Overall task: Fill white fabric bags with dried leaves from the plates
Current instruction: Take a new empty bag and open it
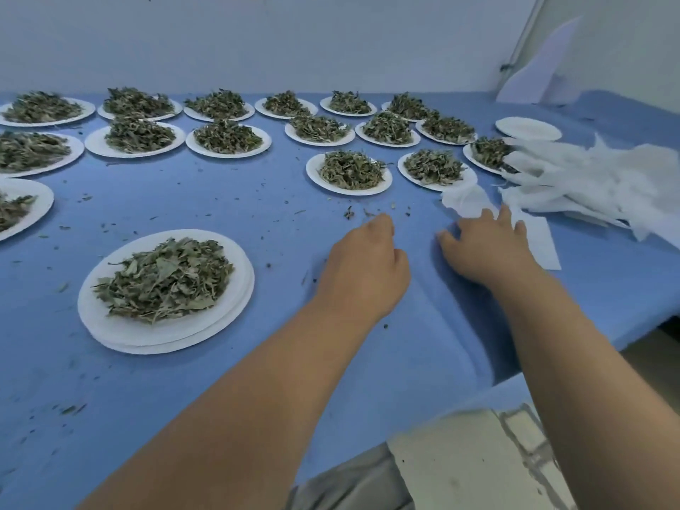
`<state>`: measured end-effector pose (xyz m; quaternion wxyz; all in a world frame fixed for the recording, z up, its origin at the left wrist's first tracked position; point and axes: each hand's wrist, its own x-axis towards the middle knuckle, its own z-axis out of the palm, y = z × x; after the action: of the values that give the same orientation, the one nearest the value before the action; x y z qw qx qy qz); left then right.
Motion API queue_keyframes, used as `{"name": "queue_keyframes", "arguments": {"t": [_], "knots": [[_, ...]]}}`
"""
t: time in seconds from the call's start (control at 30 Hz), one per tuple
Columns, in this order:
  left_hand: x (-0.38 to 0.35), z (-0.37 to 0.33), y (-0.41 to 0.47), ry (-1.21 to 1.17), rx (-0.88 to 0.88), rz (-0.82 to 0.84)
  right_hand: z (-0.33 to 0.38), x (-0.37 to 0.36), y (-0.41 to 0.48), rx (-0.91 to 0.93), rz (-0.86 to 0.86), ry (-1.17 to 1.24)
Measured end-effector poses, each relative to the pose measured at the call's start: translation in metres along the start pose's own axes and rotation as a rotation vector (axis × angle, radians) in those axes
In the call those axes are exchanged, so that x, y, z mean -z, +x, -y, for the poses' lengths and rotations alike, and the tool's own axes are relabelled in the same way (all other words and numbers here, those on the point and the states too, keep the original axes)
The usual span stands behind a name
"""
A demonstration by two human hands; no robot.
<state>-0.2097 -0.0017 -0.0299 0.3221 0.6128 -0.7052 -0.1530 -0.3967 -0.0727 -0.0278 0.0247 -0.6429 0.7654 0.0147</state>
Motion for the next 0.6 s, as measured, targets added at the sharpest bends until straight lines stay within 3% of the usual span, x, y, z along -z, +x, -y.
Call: {"name": "queue_keyframes", "arguments": {"t": [0.13,0.2,0.3,0.37,0.47,0.6], "knots": [[0.003,0.01,0.002,-0.076,0.032,-0.044,0.002,0.009,0.007,0.028,0.064,0.0],[0.003,0.012,0.002,-0.169,0.07,-0.08,0.008,0.014,-0.002,0.091,-0.048,0.106],[0.007,0.009,0.006,-0.399,0.184,-0.083,0.028,0.019,-0.028,0.274,-0.334,0.45],[0.018,0.007,0.01,-0.703,0.285,-0.064,0.05,0.027,-0.049,0.457,-0.392,0.783],[0.044,0.013,0.013,-1.139,0.373,-0.067,0.078,0.037,-0.069,0.649,-0.285,1.209],[0.089,0.039,0.008,-1.404,0.343,-0.179,0.109,0.041,-0.072,0.684,-0.133,1.445]]}}
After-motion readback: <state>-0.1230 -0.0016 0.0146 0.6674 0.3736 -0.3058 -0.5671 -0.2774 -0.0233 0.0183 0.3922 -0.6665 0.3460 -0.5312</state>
